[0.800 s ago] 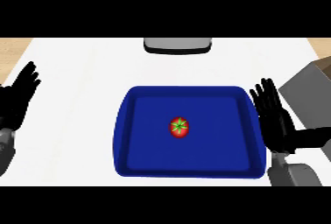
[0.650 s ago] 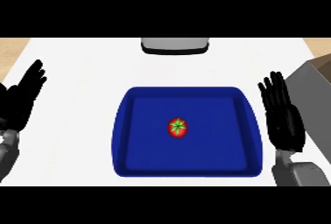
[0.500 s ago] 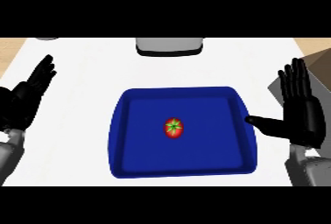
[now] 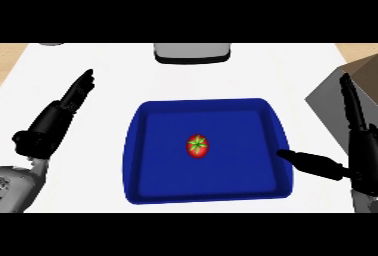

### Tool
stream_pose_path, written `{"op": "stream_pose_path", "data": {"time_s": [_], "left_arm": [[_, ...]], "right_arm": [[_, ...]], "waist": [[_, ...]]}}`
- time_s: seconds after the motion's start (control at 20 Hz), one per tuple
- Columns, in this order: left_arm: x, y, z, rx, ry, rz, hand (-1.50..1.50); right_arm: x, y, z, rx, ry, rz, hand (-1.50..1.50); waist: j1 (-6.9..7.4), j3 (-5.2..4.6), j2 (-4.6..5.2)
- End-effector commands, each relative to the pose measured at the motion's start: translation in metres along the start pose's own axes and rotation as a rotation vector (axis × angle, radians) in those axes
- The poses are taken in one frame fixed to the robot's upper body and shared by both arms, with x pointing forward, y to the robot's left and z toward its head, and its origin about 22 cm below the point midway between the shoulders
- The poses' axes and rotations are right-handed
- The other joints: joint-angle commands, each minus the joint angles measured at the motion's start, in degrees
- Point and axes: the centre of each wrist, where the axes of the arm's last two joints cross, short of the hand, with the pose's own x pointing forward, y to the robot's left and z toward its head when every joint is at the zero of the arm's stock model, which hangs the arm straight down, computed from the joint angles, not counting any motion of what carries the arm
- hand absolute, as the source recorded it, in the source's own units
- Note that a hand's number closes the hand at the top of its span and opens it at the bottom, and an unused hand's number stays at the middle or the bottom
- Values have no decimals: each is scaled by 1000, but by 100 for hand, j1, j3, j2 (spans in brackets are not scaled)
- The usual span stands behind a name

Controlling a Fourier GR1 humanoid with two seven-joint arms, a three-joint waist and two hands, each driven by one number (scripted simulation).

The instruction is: Pick the tomato from the tray and place it in the cardboard box

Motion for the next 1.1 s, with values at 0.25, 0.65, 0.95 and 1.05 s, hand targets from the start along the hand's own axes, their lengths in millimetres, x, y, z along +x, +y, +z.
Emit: {"op": "stream_pose_path", "data": {"time_s": [0.25, 0.65, 0.95, 1.05], "left_arm": [[6, -14, -5, -59, -72, 5, 0], [-7, -25, -5, -96, -67, 25, 0], [2, -23, -14, -78, -94, 4, 0], [-2, -13, -10, -80, -67, 2, 0]], "right_arm": [[70, 8, 14, 223, 13, 396, -150], [133, 52, 24, 532, 121, 619, -150], [169, 109, 7, 596, 231, 747, -150], [178, 120, 7, 622, 256, 771, -150]], "waist": [[231, 13, 69], [379, 14, 113], [410, 25, 114], [396, 25, 93]]}}
